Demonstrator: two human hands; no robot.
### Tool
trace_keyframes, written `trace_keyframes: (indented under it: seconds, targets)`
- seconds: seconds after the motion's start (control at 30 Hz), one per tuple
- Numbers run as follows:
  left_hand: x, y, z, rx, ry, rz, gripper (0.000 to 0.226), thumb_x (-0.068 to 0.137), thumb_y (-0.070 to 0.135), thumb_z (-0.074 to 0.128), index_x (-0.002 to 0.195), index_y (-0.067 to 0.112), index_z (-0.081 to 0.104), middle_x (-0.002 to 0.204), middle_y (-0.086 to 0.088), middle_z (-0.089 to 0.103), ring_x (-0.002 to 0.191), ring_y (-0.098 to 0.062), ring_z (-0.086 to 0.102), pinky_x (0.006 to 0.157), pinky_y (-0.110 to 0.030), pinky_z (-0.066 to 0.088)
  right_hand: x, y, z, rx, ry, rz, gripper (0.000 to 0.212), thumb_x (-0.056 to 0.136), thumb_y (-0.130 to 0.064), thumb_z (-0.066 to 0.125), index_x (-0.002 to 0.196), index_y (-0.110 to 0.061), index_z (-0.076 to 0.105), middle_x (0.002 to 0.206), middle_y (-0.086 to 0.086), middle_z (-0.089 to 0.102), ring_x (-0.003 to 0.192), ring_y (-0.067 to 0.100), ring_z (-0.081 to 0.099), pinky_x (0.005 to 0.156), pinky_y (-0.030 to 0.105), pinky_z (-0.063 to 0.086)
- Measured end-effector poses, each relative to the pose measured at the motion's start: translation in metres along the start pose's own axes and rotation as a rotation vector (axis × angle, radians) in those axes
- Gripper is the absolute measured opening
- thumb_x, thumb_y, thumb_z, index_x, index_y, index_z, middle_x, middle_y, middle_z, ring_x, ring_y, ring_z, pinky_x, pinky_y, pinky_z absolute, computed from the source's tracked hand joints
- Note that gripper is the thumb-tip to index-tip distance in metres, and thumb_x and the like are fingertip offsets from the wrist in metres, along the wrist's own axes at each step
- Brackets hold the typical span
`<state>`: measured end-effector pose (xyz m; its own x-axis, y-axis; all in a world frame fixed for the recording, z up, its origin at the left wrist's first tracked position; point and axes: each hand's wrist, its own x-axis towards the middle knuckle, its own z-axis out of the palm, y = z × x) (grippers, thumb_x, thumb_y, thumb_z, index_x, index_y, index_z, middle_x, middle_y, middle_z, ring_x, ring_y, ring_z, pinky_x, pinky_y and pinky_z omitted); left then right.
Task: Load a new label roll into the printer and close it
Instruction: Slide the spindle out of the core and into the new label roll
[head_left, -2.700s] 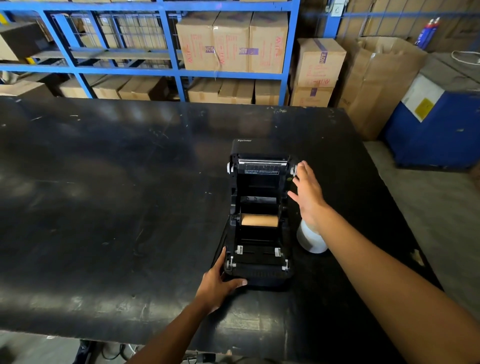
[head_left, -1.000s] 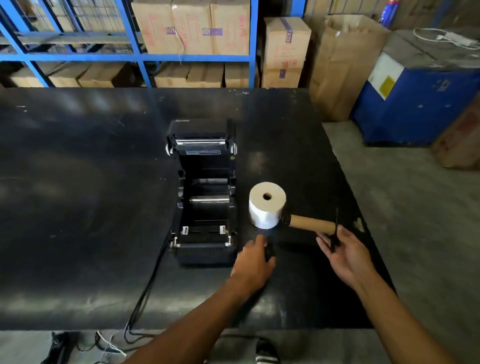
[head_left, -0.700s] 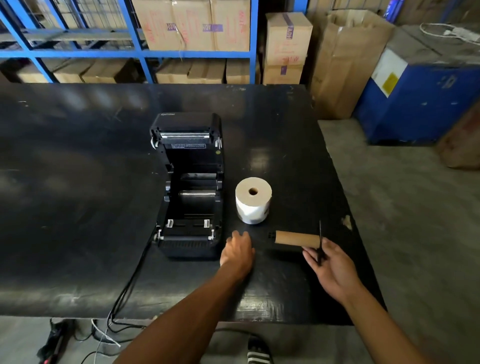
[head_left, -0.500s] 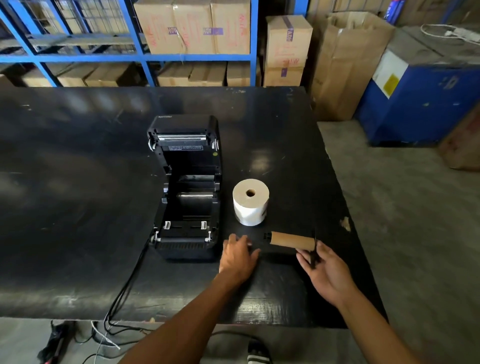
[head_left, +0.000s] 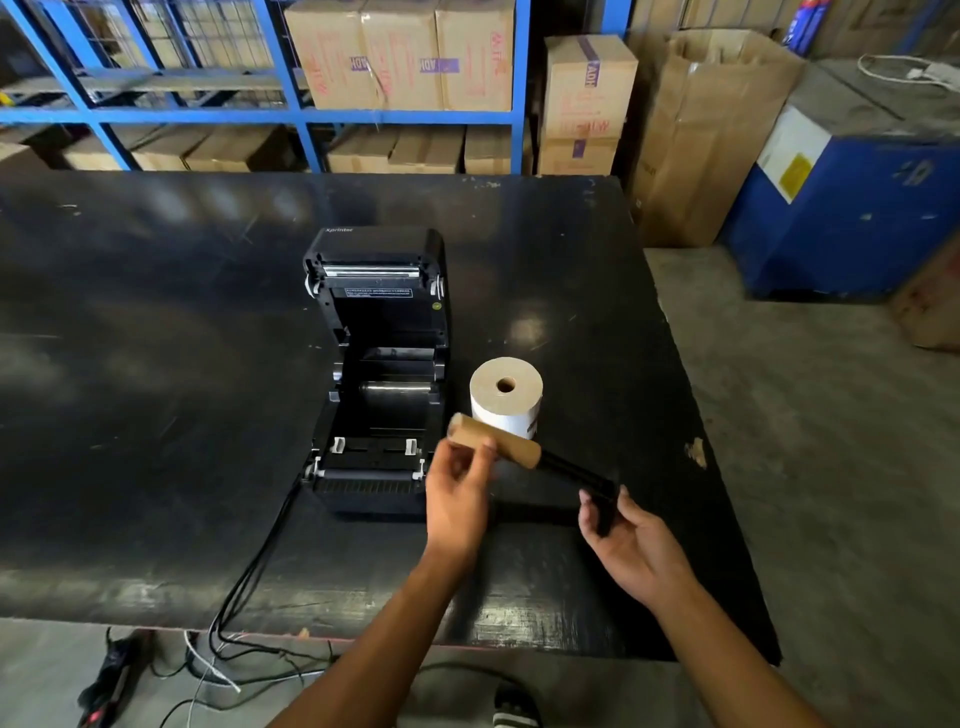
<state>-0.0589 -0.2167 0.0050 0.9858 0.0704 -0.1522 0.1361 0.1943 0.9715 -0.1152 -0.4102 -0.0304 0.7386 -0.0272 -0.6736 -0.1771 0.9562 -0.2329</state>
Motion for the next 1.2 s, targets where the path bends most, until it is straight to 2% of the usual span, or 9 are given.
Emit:
trace_keyframes:
  seconds: [0.1,0.23,0.4,0.5,0.67,0.8,0.9,1.03,1.2]
  targets:
    - [0.013,0.004,0.004,0.226,0.100,-0.002,0.015,0.096,0.033,0.064,0.098,0.018,0.066,0.089,-0.007,0.074,0.083,-0.023,0.072,0.077,-0.040,0.059,0.002,-0.013,-0.007,0.013,0.070,-0.052,0.019,0.097,-0.011,0.048,0.113,-0.006,0.059,0.116,0.023,0.059,0.098,0.027,0.060,0.085,0.034,0.048]
    - [0.015,-0.017,0.017,0.614,-0.132,-0.189,0.028,0.091,0.040,0.068,0.103,0.016,0.072,0.090,-0.005,0.075,0.081,-0.022,0.070,0.081,-0.043,0.059,0.000,-0.025,-0.017,0.012,0.118,-0.095,0.020,0.098,-0.010,0.048,0.115,-0.008,0.058,0.121,0.023,0.058,0.101,0.027,0.060,0.085,0.034,0.048]
    - [0.013,-0.043,0.035,0.971,-0.295,-0.211,0.034,0.091,0.046,0.063,0.080,0.014,0.067,0.094,-0.016,0.075,0.096,-0.031,0.069,0.082,-0.038,0.052,-0.006,-0.024,-0.031,0.016,0.152,-0.103,0.014,0.097,-0.008,0.048,0.102,-0.011,0.060,0.118,0.024,0.059,0.105,0.030,0.060,0.081,0.036,0.049]
    - [0.017,-0.051,0.044,1.027,-0.282,-0.233,0.040,0.091,0.045,0.063,0.114,0.013,0.061,0.116,-0.015,0.071,0.112,-0.035,0.065,0.093,-0.042,0.051,-0.010,-0.023,-0.037,0.013,0.169,-0.102,0.013,0.097,-0.007,0.049,0.102,-0.012,0.060,0.117,0.025,0.059,0.105,0.031,0.060,0.081,0.037,0.049]
    - [0.014,-0.054,0.047,1.103,-0.250,-0.161,0.047,0.090,0.047,0.063,0.122,0.016,0.050,0.124,-0.012,0.063,0.113,-0.035,0.062,0.093,-0.047,0.049,-0.012,-0.024,-0.038,0.021,0.170,-0.103,0.013,0.097,-0.007,0.049,0.104,-0.012,0.059,0.119,0.025,0.058,0.106,0.031,0.060,0.087,0.037,0.047]
    - [0.000,-0.050,0.043,0.855,-0.252,0.015,0.051,0.086,0.040,0.072,0.129,0.021,0.052,0.118,-0.003,0.057,0.104,-0.018,0.059,0.091,-0.032,0.049,-0.012,-0.024,-0.026,0.026,0.122,-0.098,0.013,0.097,-0.007,0.049,0.102,-0.010,0.061,0.118,0.025,0.059,0.106,0.031,0.060,0.084,0.037,0.049]
    - [-0.014,-0.046,0.044,0.572,-0.334,-0.085,0.035,0.082,0.030,0.081,0.111,0.024,0.062,0.099,0.003,0.069,0.087,-0.009,0.065,0.082,-0.026,0.053,-0.009,-0.017,-0.014,-0.018,0.042,-0.083,0.019,0.097,-0.011,0.050,0.111,-0.006,0.063,0.118,0.021,0.063,0.106,0.029,0.060,0.084,0.037,0.049]
    - [-0.025,-0.036,0.051,0.185,-0.170,-0.212,0.010,0.089,0.019,0.075,0.099,0.017,0.071,0.091,0.002,0.080,0.083,-0.004,0.074,0.073,-0.016,0.055,-0.007,-0.006,0.004,-0.102,-0.078,-0.082,0.031,0.086,-0.023,0.066,0.112,-0.006,0.069,0.112,0.015,0.071,0.105,0.027,0.064,0.087,0.036,0.051]
    - [-0.018,-0.014,0.062,0.087,-0.029,-0.167,0.015,0.095,0.011,0.066,0.107,0.003,0.070,0.089,-0.001,0.075,0.074,-0.005,0.069,0.066,-0.016,0.056,-0.001,-0.009,0.011,-0.152,-0.066,-0.131,0.029,0.081,-0.019,0.070,0.108,-0.011,0.066,0.101,0.011,0.073,0.096,0.023,0.068,0.085,0.036,0.051]
